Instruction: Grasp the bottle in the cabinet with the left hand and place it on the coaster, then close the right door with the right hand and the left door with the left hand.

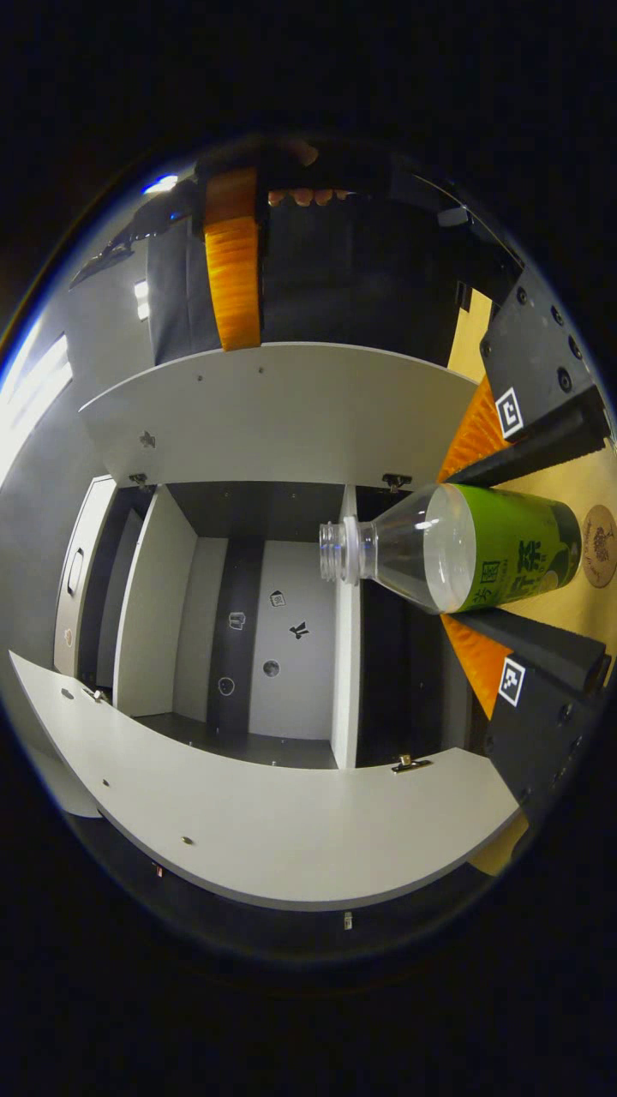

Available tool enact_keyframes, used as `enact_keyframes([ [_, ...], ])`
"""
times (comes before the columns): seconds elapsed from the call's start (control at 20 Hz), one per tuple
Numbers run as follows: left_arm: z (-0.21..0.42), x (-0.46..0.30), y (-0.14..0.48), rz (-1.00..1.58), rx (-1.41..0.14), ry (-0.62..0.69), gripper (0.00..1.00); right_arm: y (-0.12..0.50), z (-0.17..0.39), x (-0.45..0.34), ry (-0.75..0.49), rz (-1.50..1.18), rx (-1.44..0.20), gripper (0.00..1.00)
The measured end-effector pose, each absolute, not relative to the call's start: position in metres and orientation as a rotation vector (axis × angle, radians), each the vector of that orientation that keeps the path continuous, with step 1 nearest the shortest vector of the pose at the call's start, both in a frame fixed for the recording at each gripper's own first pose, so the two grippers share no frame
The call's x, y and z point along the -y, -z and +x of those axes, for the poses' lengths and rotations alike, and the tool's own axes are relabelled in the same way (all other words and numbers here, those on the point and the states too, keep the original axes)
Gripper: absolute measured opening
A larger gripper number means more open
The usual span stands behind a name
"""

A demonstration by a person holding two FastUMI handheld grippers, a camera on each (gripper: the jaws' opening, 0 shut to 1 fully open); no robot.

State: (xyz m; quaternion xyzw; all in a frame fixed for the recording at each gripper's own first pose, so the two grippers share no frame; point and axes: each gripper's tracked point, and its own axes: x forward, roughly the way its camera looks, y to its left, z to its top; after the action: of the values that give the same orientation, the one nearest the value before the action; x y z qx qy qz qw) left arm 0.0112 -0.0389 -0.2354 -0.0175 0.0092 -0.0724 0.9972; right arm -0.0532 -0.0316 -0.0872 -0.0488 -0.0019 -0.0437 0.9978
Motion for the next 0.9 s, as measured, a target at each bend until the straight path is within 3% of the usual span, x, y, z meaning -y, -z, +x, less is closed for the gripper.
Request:
enact_keyframes([
  [0.25, 0.006, 0.044, 0.296, -0.033, -0.06, 0.128, 0.77, 0.134, -0.059, 0.039, 0.099, -0.08, -0.027, 0.95],
  [0.9, 0.019, 0.037, 0.369, -0.014, -0.088, 0.09, 0.78, 0.212, -0.075, 0.053, 0.118, -0.055, -0.166, 0.98],
])
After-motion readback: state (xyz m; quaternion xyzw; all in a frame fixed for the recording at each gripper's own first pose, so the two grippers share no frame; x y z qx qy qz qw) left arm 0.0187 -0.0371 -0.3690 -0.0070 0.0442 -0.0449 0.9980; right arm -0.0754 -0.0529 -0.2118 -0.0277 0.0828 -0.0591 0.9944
